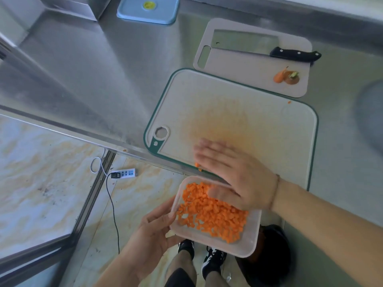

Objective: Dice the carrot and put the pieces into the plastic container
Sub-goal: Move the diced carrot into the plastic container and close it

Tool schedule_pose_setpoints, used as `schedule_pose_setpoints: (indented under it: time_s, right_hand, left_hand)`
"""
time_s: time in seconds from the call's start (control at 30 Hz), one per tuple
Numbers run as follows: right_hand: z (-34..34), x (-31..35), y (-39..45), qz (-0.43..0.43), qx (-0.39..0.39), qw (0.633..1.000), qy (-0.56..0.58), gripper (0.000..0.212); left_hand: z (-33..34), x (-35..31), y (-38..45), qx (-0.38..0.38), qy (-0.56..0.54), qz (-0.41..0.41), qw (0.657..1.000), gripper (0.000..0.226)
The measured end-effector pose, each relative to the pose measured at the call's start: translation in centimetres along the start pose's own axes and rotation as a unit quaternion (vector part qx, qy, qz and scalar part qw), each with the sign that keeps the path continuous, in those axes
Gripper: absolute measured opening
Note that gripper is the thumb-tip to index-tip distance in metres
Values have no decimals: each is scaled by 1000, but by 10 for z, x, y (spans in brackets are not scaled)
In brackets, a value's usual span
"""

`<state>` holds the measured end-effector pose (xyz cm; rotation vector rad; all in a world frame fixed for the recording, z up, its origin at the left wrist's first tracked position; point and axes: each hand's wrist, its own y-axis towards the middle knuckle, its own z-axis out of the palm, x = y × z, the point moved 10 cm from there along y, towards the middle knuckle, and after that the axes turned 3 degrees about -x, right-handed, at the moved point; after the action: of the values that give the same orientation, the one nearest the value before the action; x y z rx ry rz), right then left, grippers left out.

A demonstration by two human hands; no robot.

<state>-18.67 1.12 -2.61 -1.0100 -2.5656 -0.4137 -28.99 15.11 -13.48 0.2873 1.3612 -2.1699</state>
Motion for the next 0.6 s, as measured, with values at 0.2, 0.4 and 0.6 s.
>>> schedule_pose_setpoints:
  time_s: [0.2, 0.4, 0.6]
  right_hand:
    - [27, 6, -13, -39, 83, 996, 0, 65]
    - [14, 32, -50, -106, 41, 990, 79, 47]
    - [-13, -16, -62, 73, -47, 996, -26, 57]
  left_hand:
    - [2, -2, -1, -1, 5, 2, 1000, 80]
    - [1, -1, 0, -7, 5, 5, 1000, 80]
    - [0, 1, 1, -10, 6, 7, 1000, 80]
